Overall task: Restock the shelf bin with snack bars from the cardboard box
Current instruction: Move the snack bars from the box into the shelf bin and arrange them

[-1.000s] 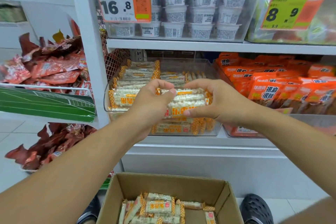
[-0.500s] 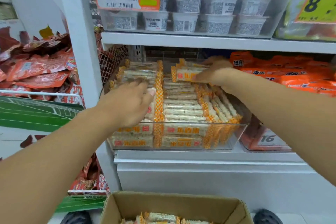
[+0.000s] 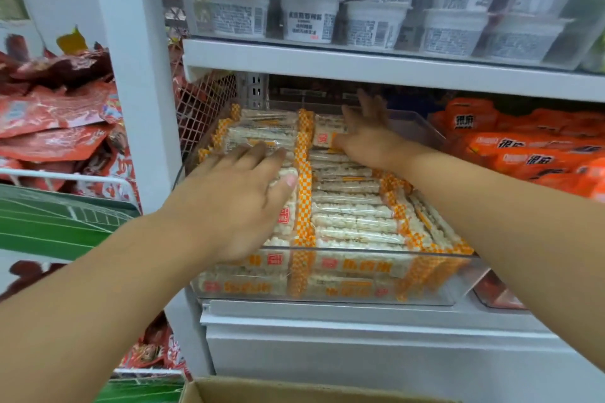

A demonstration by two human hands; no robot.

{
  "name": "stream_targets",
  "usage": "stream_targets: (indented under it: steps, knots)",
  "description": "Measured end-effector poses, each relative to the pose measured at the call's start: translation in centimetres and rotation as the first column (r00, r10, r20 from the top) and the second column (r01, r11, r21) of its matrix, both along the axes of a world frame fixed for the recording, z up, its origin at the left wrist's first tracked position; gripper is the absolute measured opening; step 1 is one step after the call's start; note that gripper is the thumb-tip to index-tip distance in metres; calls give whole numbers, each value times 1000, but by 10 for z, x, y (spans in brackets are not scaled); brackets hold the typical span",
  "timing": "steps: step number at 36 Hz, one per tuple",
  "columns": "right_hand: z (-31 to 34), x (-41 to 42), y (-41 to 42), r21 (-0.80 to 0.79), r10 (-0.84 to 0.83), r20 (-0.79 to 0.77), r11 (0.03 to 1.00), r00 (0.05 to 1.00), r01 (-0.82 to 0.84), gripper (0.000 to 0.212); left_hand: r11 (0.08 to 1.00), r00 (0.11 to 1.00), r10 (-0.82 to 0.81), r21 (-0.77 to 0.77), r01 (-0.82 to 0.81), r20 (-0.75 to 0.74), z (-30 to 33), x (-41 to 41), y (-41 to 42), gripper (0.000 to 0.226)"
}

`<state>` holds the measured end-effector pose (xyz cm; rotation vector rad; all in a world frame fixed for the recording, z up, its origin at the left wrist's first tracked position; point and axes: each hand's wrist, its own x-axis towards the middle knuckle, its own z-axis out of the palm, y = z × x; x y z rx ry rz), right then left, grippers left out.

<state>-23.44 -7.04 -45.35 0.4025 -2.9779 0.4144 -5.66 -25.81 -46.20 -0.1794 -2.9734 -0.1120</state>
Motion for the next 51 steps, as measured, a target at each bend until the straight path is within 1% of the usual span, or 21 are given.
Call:
stream_targets:
  steps: [2, 4, 7, 11, 15, 18, 20, 23, 27, 33, 38, 41, 42, 44, 45, 46, 47, 48, 49, 50, 51]
  knots:
    - [2, -4, -2, -30, 9, 10, 1000, 1000, -9, 80, 1000, 1000, 2, -1, -2, -21, 0, 1, 0, 75]
    - [3, -8, -4, -24, 31, 20, 999, 999, -30, 76, 1000, 999, 16, -1, -16, -37, -1, 1, 1, 71]
    - [-3, -7, -6, 76, 92, 21, 993, 996, -94, 69, 999, 999, 36, 10, -36, -39, -1, 1, 3, 66]
    - [-9, -2, -3, 135, 145, -5, 980, 989, -143, 64, 999, 998, 51, 20, -50, -33, 0, 2, 5, 63]
    - [0, -2, -1, 226, 149, 17, 963, 989, -149, 72, 998, 998, 53, 26, -52, -31, 1, 2, 4, 63]
    - [4, 1, 2, 273, 151, -34, 952, 988, -137, 74, 998, 998, 48, 33, -46, -37, 0, 3, 5, 63]
    - [3, 0, 4, 278, 149, -80, 953, 986, -122, 75, 998, 998, 46, 38, -44, -44, 0, 3, 5, 63]
    - [0, -1, 3, 259, 161, -71, 956, 984, -137, 74, 999, 998, 45, 34, -43, -44, 0, 3, 4, 66]
    - [-4, -3, -4, 280, 207, -87, 944, 974, -175, 68, 999, 998, 27, 36, -25, -50, 0, 3, 3, 68]
    - [2, -1, -6, 284, 191, -44, 943, 981, -171, 70, 993, 986, -11, 112, 30, -168, 4, 5, 1, 73]
    - [11, 41, 5, 167, 211, -87, 967, 974, -195, 64, 990, 971, -88, 85, 109, -222, 6, 21, 5, 66]
    - [10, 97, 22, -21, 273, -146, 960, 951, -279, 52, 984, 949, -139, 68, 165, -282, 10, 39, 9, 59]
    - [6, 118, 30, -91, 290, -197, 946, 936, -312, 47, 980, 931, -159, 61, 189, -328, 11, 46, 11, 53]
    - [-11, 163, 45, -217, 284, -405, 894, 869, -393, 33, 966, 894, -206, 61, 250, -399, 10, 65, 16, 40]
    - [-20, 184, 51, -283, 237, -514, 860, 825, -424, 26, 955, 881, -232, 75, 286, -412, 8, 75, 17, 34]
    - [-34, 206, 56, -359, 168, -589, 822, 791, -442, 21, 943, 876, -259, 88, 320, -407, 1, 85, 19, 30]
    - [-48, 224, 57, -438, 93, -623, 781, 776, -445, 23, 935, 876, -287, 88, 345, -387, -5, 94, 22, 27]
    - [-66, 238, 55, -525, 18, -611, 739, 791, -422, 30, 929, 893, -317, 85, 360, -319, -16, 101, 25, 26]
    - [-89, 252, 51, -603, -41, -552, 709, 833, -365, 36, 936, 928, -331, 62, 346, -172, -32, 111, 29, 26]
    - [-115, 263, 46, -635, -50, -464, 715, 884, -293, 38, 946, 946, -325, 8, 325, 23, -52, 118, 32, 28]
    - [-142, 274, 41, -618, 16, -328, 753, 945, -227, 39, 947, 926, -275, -96, 307, 259, -77, 125, 33, 31]
